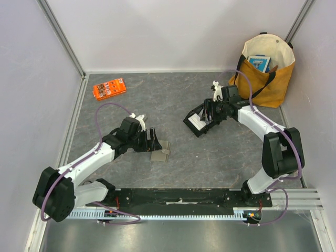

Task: Put the credit cards into the card holder
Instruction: Move the card holder to the center of the board.

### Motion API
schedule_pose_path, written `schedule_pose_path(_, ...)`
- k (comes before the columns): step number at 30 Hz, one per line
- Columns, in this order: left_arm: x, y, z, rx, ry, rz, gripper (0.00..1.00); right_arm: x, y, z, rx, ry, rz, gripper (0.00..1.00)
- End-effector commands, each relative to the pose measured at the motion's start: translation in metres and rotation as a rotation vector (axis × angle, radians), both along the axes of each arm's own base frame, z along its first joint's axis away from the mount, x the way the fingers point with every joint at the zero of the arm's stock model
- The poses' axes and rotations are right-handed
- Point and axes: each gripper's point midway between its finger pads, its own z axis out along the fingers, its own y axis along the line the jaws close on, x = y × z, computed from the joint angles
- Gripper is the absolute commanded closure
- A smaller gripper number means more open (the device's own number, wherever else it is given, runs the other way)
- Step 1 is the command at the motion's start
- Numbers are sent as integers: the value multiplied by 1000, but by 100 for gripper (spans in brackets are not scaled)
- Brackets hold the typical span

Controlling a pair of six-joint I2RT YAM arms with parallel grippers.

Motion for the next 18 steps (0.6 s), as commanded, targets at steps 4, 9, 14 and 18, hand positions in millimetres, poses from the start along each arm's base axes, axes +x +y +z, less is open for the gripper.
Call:
schedule_pose_path(4, 9, -13, 23, -61, -64, -28, 13, 27, 13, 23, 13, -127, 33, 22)
schedule_pose_path(9, 11, -13, 26, -62, -74, -22, 13, 21, 5, 18, -64, -90, 53, 17)
schedule_pose_path(14, 13, -16, 25, -63, -66, -33, 13, 0, 12, 5, -71, -34, 85, 17)
schedule_pose_path(18, 14, -18, 26, -65, -65, -45, 13, -15, 12, -1, -95, -2, 96, 17)
